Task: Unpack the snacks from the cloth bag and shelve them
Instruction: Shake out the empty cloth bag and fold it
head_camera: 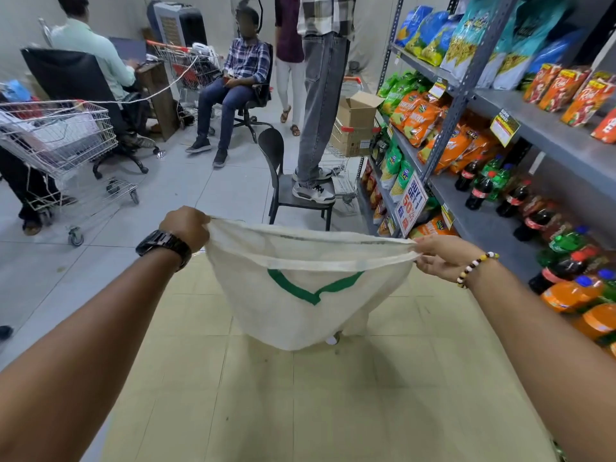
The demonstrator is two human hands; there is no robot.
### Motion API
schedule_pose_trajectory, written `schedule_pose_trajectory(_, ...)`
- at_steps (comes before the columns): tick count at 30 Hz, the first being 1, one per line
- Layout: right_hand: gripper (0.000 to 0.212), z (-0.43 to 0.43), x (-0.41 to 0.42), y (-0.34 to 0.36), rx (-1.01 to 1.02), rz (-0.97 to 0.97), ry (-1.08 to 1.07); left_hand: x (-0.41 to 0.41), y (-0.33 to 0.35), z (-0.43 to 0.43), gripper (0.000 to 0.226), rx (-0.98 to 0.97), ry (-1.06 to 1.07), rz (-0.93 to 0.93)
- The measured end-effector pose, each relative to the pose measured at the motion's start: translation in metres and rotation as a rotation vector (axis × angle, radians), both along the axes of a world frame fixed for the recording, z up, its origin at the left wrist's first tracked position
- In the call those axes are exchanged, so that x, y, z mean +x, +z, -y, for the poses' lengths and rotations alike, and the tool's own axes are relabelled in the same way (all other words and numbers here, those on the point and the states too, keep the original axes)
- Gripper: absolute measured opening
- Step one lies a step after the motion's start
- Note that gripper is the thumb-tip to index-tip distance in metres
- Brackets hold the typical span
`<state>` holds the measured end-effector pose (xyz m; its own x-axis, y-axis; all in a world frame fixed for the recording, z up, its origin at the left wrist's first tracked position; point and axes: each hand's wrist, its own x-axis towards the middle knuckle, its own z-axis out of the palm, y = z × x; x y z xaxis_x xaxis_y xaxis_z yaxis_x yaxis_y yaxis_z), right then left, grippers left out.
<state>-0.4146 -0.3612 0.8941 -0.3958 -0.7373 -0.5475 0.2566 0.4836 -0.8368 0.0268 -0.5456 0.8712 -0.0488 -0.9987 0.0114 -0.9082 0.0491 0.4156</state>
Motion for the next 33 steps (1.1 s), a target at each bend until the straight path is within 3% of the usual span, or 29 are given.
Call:
schedule_pose_trajectory(4, 0.02, 0.0, -0.007, 0.001, -0.141, 0.275, 0.018, 0.001, -0.003, 0.002, 0.053, 0.126, 0.05, -0.222)
schedule_pose_trajectory(7, 0.03, -0.003, -0.008, 0.011, -0.197, 0.257, 0.125, -0.001, -0.001, 0.006, 0.049, 0.134, 0.069, -0.367)
schedule_pose_trajectory(10, 0.034, 0.0, -0.007, 0.017, -0.071, -0.016, 0.217, 0.0, 0.004, 0.011, 0.032, 0.103, 0.064, -0.389)
schedule_pose_trajectory(13, 0.026, 0.007, -0.006, 0.015, 0.094, -0.531, 0.219, 0.0, 0.008, 0.016, 0.035, 0.103, 0.04, -0.345)
schedule_pose_trajectory(17, 0.01, 0.029, -0.008, 0.026, 0.1, -0.945, 0.173, -0.006, 0.022, 0.028, 0.034, 0.058, 0.01, -0.266)
schedule_pose_trajectory(19, 0.017, 0.046, -0.01, 0.04, 0.078, -1.055, 0.143, -0.008, 0.037, 0.039, 0.025, -0.014, 0.029, -0.243)
schedule_pose_trajectory(22, 0.032, 0.074, -0.015, 0.062, -0.02, -0.851, 0.049, -0.014, 0.066, 0.054, 0.015, -0.155, 0.073, -0.219)
schedule_pose_trajectory(27, 0.031, 0.105, -0.021, 0.092, -0.239, -0.437, -0.163, -0.03, 0.116, 0.069, 0.019, -0.392, 0.097, -0.247)
schedule_pose_trajectory(31, 0.045, 0.099, -0.014, 0.101, -0.517, -0.549, -0.329, -0.033, 0.141, 0.058, 0.033, -0.624, 0.09, -0.343)
schedule_pose_trajectory(33, 0.046, 0.078, -0.011, 0.087, -0.555, -0.805, -0.31, -0.029, 0.132, 0.039, 0.033, -0.74, 0.023, -0.334)
